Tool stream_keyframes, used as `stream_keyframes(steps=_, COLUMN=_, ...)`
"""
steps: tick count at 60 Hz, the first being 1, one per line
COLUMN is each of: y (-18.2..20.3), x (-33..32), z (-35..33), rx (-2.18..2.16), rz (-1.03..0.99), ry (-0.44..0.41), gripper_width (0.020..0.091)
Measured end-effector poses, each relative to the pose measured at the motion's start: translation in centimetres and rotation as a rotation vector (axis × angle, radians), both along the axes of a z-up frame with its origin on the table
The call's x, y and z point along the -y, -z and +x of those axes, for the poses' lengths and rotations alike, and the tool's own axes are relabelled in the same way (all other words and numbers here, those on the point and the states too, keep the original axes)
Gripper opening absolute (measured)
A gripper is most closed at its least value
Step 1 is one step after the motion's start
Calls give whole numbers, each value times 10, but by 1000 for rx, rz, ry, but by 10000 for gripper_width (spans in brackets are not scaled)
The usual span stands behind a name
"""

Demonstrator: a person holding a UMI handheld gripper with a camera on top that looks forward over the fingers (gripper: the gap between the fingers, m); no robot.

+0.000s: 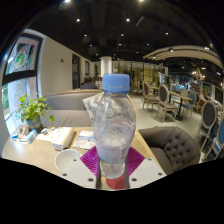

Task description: Pour water

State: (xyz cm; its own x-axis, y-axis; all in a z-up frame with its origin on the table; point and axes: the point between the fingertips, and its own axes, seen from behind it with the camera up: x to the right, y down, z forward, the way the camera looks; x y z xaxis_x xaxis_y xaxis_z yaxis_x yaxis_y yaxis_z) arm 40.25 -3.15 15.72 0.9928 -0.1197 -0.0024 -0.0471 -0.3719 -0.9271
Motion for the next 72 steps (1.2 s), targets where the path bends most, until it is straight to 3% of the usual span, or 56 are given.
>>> stream_keyframes(steps=12, y=69, x=-8, z=10, rx=19, rz=-61, ry=1, gripper_width=315)
stream_keyframes(steps=29, y=118, x=-2, z=15, rx=10, rz=-96, ry=6, gripper_width=327)
stream_keyframes(steps=59, y=115, x=-13, z=24, rx=-11, rz=-32, ry=60, gripper_width=337)
stream_keyframes(steps=70, y=119, x=-11, z=23, rx=-13, rz=-67, ry=63, gripper_width=511)
stream_keyframes(steps=72, y=124, x=-8, z=22, rx=-17, rz=-93, ry=59, gripper_width=571)
